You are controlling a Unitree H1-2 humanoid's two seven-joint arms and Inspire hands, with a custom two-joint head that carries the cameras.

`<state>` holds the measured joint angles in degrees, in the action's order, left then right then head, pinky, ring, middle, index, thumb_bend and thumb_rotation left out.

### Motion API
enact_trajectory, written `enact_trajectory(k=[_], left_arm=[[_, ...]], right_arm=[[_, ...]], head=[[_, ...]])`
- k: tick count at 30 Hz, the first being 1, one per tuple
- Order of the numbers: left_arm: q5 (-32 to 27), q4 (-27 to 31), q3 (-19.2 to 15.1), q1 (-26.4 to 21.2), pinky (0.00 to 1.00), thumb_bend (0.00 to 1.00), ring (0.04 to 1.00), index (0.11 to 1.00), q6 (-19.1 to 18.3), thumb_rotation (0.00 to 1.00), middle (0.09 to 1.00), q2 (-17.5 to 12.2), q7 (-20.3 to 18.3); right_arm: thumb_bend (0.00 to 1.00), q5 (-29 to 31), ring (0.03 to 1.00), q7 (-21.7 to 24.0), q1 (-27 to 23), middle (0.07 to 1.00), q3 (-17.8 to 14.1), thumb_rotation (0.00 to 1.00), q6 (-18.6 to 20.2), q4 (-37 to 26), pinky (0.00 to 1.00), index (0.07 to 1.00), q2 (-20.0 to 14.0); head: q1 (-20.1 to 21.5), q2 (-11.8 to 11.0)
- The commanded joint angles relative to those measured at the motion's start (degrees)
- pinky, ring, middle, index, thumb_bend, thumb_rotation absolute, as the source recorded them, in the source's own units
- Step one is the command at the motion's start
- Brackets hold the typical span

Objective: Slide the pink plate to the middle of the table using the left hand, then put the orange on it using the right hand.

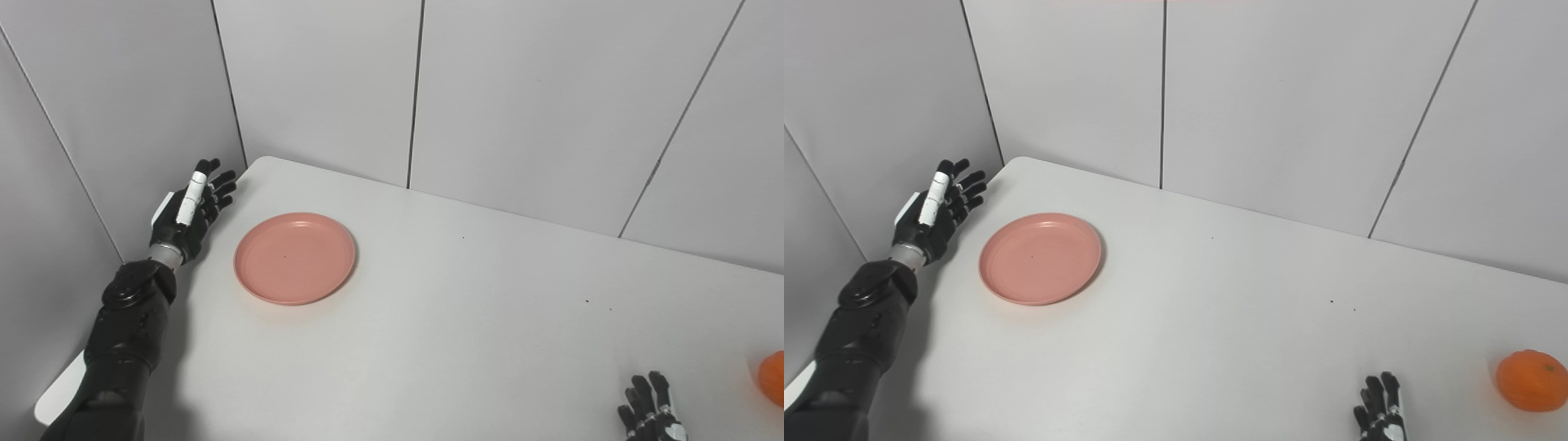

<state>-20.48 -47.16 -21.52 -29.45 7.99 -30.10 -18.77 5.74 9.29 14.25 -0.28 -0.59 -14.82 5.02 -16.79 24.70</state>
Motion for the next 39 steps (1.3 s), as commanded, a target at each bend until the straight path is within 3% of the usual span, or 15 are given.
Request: enact_trajectory(k=[1,6,12,19,23,32,39], left_arm=[[-0.2,-0.6,-0.1,-2.8,0.89,0.82,0.875,0.932,3.8,0.79,0.875,-0.9,-0.1],[0.2,-4.5,1.0,-3.7,0.86,0.83,0.853,0.94,6.7,0.79,0.85,-0.3,-0.8],[-1.7,-6.9,2.0,-4.1,0.93,0.84,0.887,0.942,6.9,0.79,0.896,1.0,-4.5],[-1.8,-7.6,2.5,-3.2,0.87,0.89,0.866,0.921,6.8,0.76,0.869,2.5,-4.8],[-2.7,-8.8,2.6,-2.9,0.85,0.9,0.865,0.918,8.1,0.74,0.867,2.8,-7.2],[-4.2,-1.4,2.6,0.3,0.86,0.89,0.865,0.927,3.3,0.74,0.869,4.5,-7.3],[-6.2,1.0,2.2,1.5,0.86,0.89,0.858,0.909,-0.1,0.72,0.852,5.1,-8.9]], right_arm=[[0.7,-0.2,1.0,0.4,7.9,0.963,0.4,1.0,3.9,-0.2,1.0,1.0,-3.2],[0.73,-1.0,1.0,-0.1,7.8,0.958,0.4,1.0,4.2,-0.3,1.0,1.0,-2.9],[0.74,-1.2,1.0,-0.4,7.7,0.953,0.6,1.0,4.2,-0.4,1.0,1.0,-2.6],[0.75,-1.5,1.0,-0.8,7.7,0.947,0.8,1.0,4.7,-0.7,1.0,1.0,-2.1],[0.75,-1.4,1.0,-0.9,7.6,0.945,1.1,1.0,5.0,-0.8,1.0,1.0,-2.1],[0.76,-1.8,1.0,-1.2,7.6,0.929,1.3,1.0,5.1,-1.0,1.0,1.0,-2.0],[0.74,-2.0,0.997,-1.1,7.8,0.919,1.7,1.0,5.2,-1.4,1.0,0.993,-2.0]], head=[[0.0,0.0],[0.1,0.1],[0.4,0.3],[0.7,0.6],[0.8,0.8],[1.4,1.3],[1.6,1.7]])
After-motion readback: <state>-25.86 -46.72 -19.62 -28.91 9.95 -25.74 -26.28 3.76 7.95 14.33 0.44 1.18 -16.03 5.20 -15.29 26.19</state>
